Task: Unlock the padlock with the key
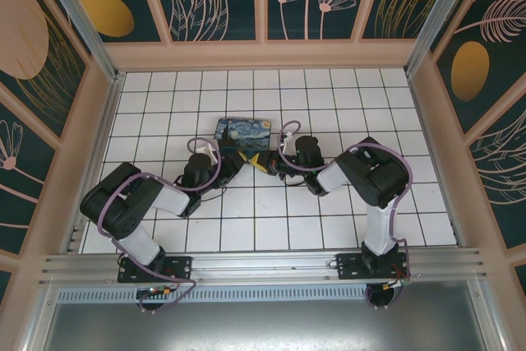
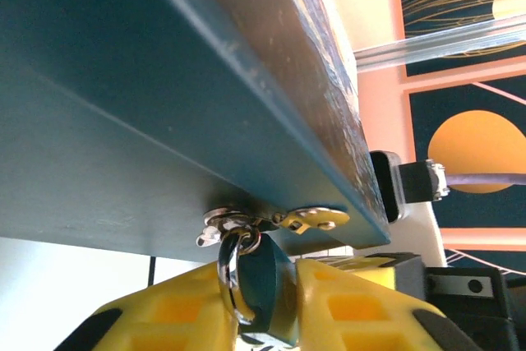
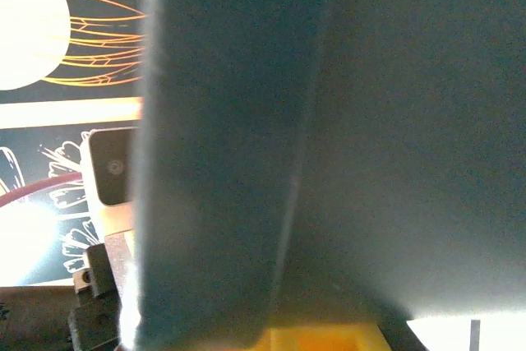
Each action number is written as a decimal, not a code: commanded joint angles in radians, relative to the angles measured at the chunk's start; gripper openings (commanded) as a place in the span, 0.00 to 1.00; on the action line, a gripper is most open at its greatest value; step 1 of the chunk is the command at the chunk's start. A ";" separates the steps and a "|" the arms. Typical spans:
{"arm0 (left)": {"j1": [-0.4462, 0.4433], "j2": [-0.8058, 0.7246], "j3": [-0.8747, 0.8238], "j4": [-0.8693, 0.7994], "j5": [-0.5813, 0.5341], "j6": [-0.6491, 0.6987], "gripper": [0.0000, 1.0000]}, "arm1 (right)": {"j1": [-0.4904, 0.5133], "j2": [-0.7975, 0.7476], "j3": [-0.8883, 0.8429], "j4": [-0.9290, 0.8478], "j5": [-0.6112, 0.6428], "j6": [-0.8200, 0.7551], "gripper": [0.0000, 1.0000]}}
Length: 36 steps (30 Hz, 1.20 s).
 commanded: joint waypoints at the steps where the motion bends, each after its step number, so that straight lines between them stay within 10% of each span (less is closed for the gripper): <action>1: 0.006 0.024 0.017 0.025 -0.014 0.010 0.19 | 0.017 0.007 0.004 0.088 -0.011 0.004 0.00; 6: 0.006 0.027 0.023 0.022 -0.008 0.015 0.00 | 0.020 0.007 0.006 0.086 -0.008 0.006 0.00; 32: 0.006 0.072 0.017 0.024 0.044 0.031 0.00 | 0.044 0.034 0.119 0.110 -0.023 0.035 0.00; 36: 0.008 0.069 0.018 -0.004 0.018 0.020 0.00 | 0.030 -0.004 0.074 0.083 -0.003 0.012 0.29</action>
